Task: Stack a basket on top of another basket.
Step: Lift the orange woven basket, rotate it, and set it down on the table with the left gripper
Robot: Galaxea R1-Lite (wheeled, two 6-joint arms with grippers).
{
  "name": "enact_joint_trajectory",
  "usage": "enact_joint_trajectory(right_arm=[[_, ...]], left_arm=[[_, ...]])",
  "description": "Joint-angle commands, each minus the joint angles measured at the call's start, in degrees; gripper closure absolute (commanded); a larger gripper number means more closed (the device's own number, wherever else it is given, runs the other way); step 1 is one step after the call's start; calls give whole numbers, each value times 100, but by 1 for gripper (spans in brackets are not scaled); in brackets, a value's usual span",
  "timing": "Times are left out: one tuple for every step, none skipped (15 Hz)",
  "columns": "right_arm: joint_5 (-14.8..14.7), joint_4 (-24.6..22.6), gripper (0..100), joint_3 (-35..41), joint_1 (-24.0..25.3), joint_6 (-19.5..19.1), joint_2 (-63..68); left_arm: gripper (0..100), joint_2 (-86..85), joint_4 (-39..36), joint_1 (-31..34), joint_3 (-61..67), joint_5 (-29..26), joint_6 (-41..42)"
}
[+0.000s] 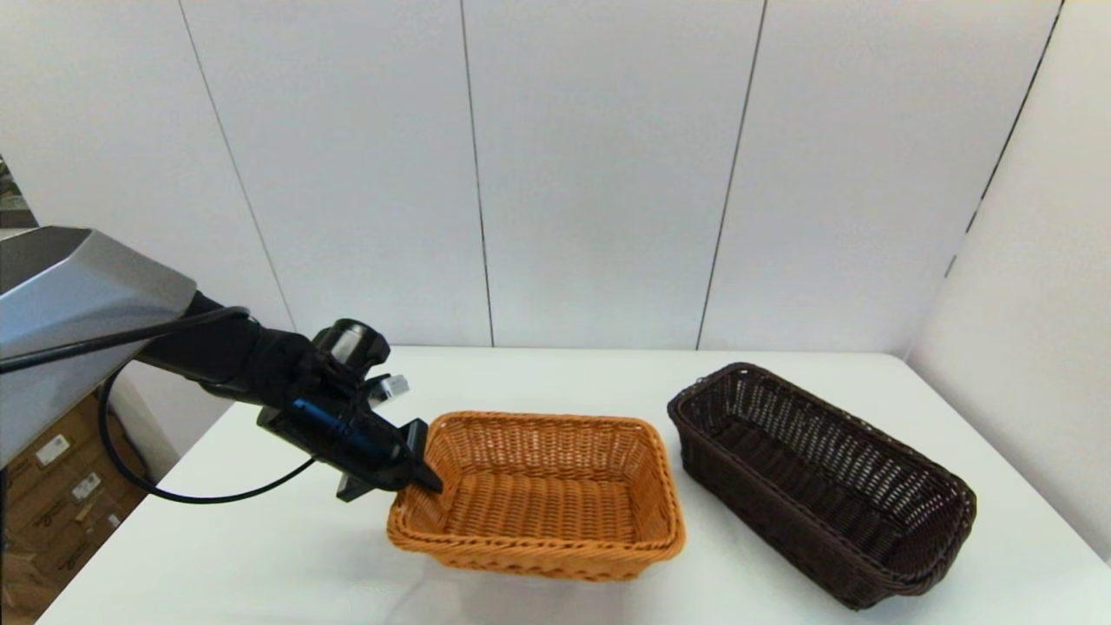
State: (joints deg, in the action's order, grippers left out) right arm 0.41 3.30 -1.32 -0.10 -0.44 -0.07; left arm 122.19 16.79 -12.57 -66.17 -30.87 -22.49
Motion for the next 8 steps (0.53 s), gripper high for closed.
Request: enact_joint_trajectory(right_arm=[[2,4,0,0,1,0,7],[2,4,0,0,1,0,7],[2,4,0,0,1,0,7],[2,4,0,0,1,0,7],[2,4,0,0,1,0,7],[2,4,0,0,1,0,7],[2,4,0,0,1,0,7],[2,4,0,0,1,0,7]], left_arm=[[100,-11,9,0,8,-25,-10],[100,-2,9,0,-10,-25,-27],[0,7,18,0,-45,-16,-36],[0,16,18,0,-45,-16,-36],[0,25,9,9,-45,-16,-36],[0,25,9,9,-45,-7,-36],[0,16,18,0,-45,-7,-27],[0,7,18,9,-54,-7,-18]])
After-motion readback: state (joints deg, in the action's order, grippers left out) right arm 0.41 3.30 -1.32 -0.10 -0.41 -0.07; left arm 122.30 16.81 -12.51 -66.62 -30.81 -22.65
